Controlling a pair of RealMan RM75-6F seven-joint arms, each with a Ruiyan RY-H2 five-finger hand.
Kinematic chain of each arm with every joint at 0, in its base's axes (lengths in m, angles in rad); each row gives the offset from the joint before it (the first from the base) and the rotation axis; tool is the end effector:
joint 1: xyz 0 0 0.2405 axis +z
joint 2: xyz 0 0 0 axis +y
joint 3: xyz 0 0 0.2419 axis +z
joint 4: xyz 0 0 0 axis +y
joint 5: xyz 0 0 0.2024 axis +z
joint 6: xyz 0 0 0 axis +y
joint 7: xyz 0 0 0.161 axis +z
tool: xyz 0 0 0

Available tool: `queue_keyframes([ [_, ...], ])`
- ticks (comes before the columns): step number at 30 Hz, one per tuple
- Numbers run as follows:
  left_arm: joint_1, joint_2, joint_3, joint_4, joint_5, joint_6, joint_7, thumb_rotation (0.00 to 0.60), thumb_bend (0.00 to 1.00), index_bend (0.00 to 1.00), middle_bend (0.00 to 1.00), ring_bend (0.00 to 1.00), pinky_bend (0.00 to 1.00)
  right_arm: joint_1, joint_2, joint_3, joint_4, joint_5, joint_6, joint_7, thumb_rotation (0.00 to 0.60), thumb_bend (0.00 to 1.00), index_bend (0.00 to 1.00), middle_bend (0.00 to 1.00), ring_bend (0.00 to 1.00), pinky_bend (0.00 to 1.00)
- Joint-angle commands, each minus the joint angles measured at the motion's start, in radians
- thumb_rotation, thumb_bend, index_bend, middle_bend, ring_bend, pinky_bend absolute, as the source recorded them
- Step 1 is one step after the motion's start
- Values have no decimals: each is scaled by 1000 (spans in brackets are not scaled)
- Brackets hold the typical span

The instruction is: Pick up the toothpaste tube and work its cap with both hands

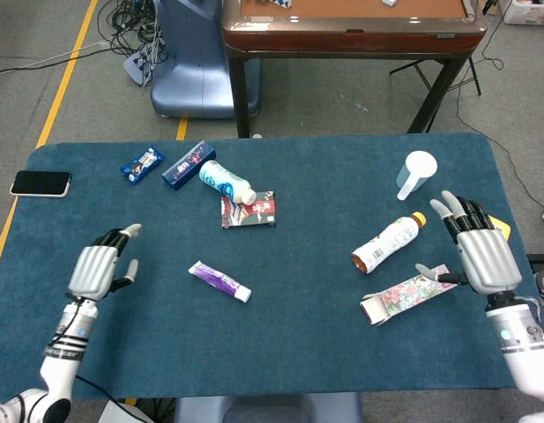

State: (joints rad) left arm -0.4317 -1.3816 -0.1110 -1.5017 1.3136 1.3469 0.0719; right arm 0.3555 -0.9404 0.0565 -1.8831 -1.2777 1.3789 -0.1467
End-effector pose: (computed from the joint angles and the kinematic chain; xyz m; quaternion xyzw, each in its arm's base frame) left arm -0.2290 0.3002 0.0839 -0.6118 -0.3865 -0.4522 0.5213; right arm -0.2300 -0.2608 0.1832 0.6212 -0.3724 0.3853 0.5717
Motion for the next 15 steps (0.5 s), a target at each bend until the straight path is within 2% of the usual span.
queue_keyframes([
  [1, 75, 41, 26, -18, 44, 98, 19, 600, 457, 172, 252, 175, 245, -100, -60, -51, 41, -37, 94, -35, 427, 183, 0, 42, 0, 0],
  [9, 186, 96, 82, -102, 112, 221, 59, 600, 456, 190, 257, 175, 245, -243, -133, -102, 104, -83, 217, -13, 426, 183, 0, 50, 0, 0],
  [15, 231, 117, 115, -155, 150, 251, 123, 600, 457, 202, 259, 175, 245, -288, -146, -105, 122, -98, 231, 15, 426, 183, 0, 51, 0, 0],
])
